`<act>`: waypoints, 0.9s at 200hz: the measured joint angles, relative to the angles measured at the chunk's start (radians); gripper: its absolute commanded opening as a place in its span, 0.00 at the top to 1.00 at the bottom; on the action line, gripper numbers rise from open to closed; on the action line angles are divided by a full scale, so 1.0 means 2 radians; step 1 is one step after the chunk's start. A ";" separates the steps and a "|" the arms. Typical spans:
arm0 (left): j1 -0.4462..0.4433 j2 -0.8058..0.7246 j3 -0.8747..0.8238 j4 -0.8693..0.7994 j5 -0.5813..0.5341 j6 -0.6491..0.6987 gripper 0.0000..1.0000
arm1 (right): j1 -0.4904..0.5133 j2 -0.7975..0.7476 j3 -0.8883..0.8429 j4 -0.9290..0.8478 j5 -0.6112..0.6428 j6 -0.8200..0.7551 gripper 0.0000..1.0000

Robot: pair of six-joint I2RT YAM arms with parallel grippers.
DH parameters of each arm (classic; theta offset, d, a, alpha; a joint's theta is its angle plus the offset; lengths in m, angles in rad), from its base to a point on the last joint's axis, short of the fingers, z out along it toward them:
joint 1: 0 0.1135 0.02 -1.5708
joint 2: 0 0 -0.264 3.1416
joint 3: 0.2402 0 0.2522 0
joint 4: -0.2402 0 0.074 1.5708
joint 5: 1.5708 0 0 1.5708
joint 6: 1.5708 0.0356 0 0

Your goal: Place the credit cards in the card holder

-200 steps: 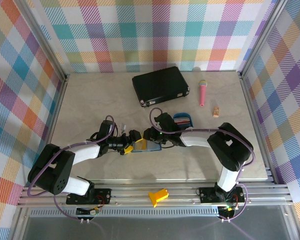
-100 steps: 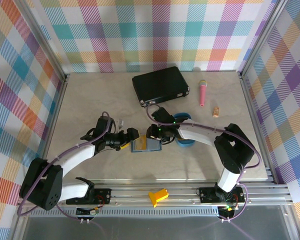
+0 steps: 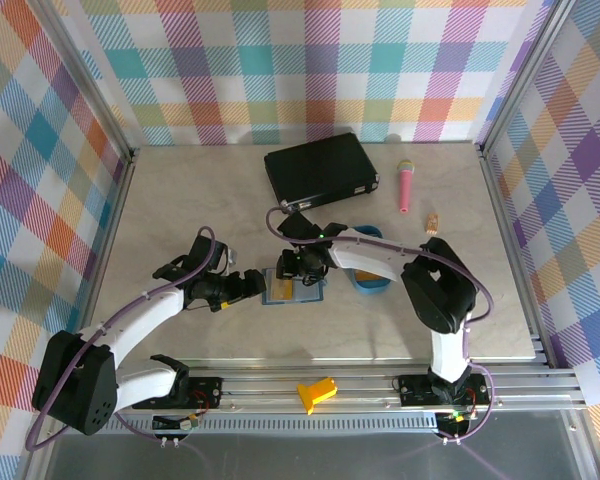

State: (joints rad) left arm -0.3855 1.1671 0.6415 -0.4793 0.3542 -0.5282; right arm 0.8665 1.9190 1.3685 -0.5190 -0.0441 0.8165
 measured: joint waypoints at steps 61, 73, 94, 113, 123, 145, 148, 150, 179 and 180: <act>0.001 -0.008 0.000 -0.001 0.011 0.019 0.06 | 0.000 0.027 0.025 -0.015 -0.010 -0.007 0.54; 0.001 -0.009 0.000 -0.001 0.014 0.021 0.06 | 0.000 0.030 0.031 -0.017 -0.012 -0.007 0.55; 0.001 -0.010 0.000 -0.001 0.015 0.024 0.06 | 0.000 0.036 0.038 -0.016 -0.018 -0.009 0.55; 0.001 -0.010 0.000 -0.001 0.019 0.025 0.06 | 0.000 0.043 0.040 -0.016 -0.020 -0.009 0.55; 0.001 -0.010 0.000 -0.001 0.021 0.025 0.06 | 0.000 0.047 0.040 -0.017 -0.021 -0.008 0.55; 0.001 -0.011 -0.001 0.000 0.023 0.025 0.06 | 0.000 0.051 0.040 -0.020 -0.021 -0.008 0.55; 0.001 -0.012 -0.001 -0.001 0.023 0.025 0.06 | 0.000 0.051 0.040 -0.020 -0.021 -0.008 0.55; 0.001 -0.012 -0.001 -0.001 0.023 0.025 0.06 | 0.000 0.051 0.040 -0.020 -0.021 -0.008 0.55; 0.002 -0.013 -0.001 0.000 0.024 0.025 0.06 | 0.000 0.053 0.041 -0.022 -0.022 -0.008 0.55; 0.002 -0.013 -0.001 0.000 0.024 0.025 0.06 | 0.000 0.053 0.041 -0.022 -0.022 -0.008 0.55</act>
State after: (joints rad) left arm -0.3809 1.1408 0.6392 -0.4801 0.4023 -0.4774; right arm 0.8665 2.0243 1.4498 -0.5625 -0.0887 0.7998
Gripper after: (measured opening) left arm 0.944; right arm 0.450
